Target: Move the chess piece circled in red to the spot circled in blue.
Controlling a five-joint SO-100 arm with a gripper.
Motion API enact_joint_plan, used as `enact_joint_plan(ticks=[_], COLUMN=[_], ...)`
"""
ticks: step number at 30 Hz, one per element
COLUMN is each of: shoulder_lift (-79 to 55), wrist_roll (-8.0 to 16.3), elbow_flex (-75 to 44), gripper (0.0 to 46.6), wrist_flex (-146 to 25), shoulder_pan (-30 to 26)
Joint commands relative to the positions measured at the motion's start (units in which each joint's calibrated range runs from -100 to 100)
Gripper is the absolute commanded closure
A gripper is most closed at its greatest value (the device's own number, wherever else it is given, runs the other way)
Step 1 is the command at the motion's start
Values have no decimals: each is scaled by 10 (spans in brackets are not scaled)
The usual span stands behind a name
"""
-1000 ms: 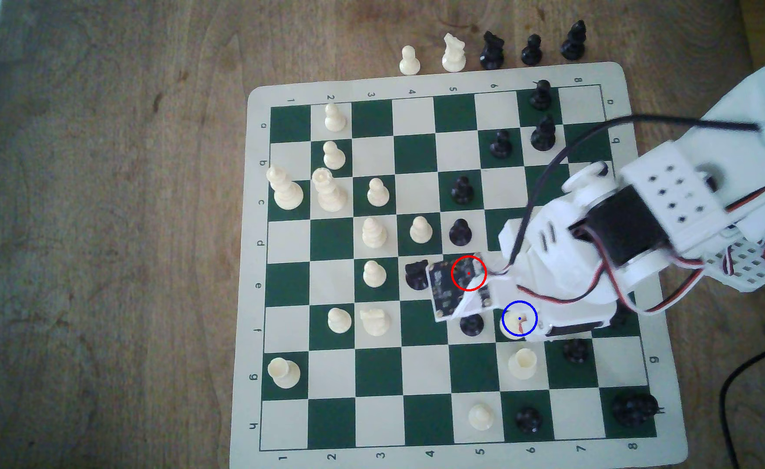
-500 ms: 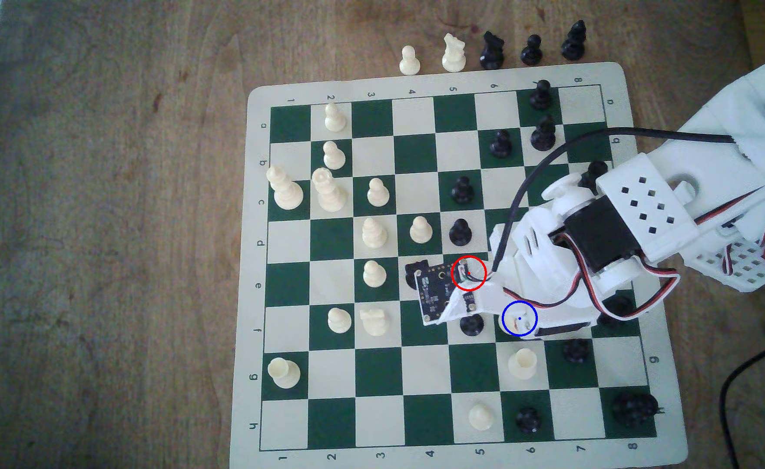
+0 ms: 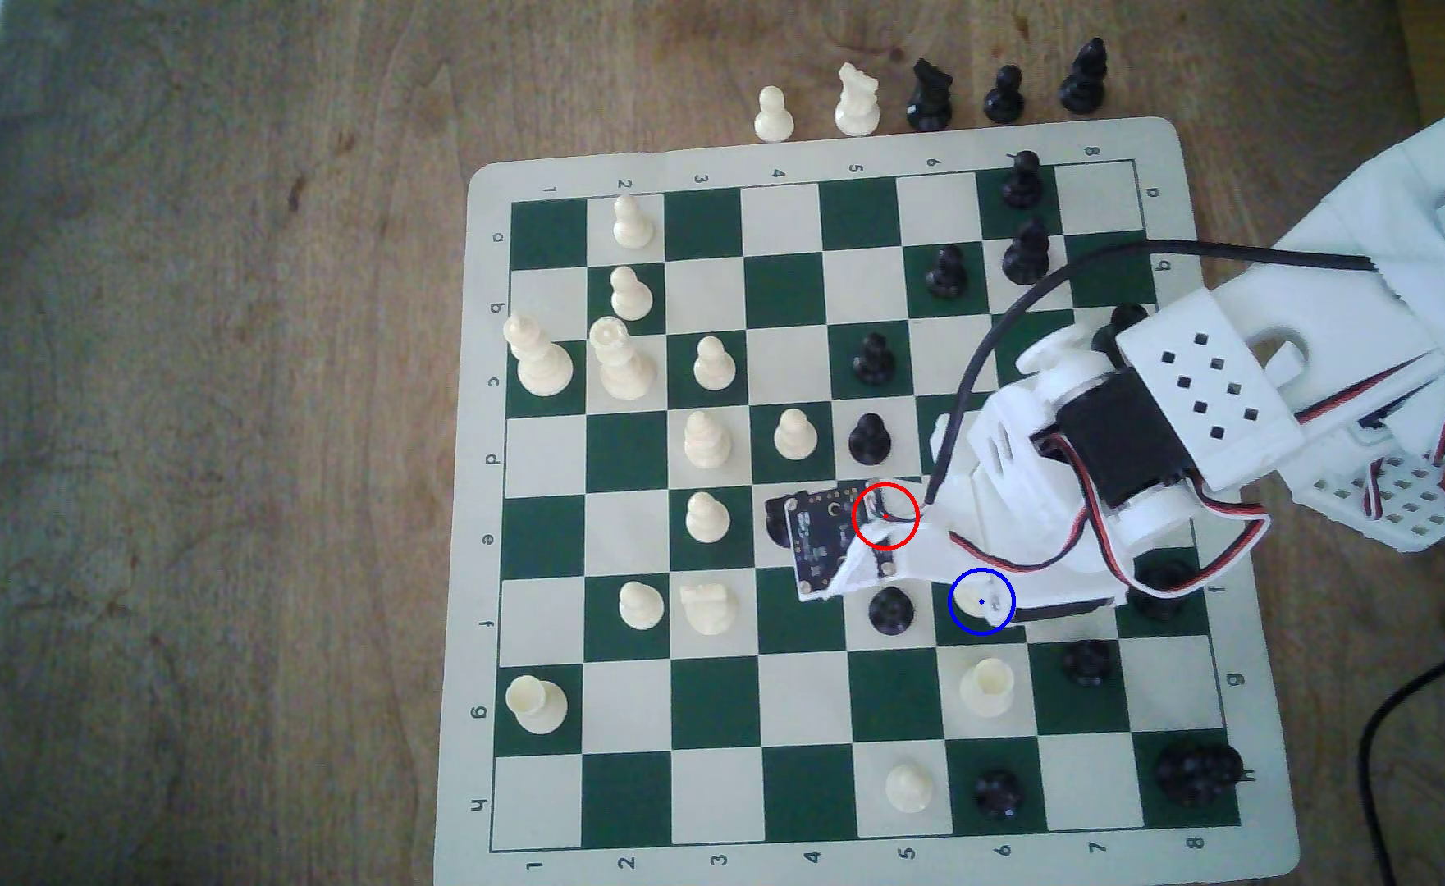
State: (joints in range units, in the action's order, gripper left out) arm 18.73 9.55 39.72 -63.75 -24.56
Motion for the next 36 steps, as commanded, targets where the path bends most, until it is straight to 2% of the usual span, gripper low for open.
enact_joint_plan(ticks=[1, 36], shoulder_lift=[4, -13], wrist_roll=[-4, -1], elbow_flex=[-7, -9], gripper=[463, 446], wrist_flex=[7, 31], shoulder_pan=[-2, -8])
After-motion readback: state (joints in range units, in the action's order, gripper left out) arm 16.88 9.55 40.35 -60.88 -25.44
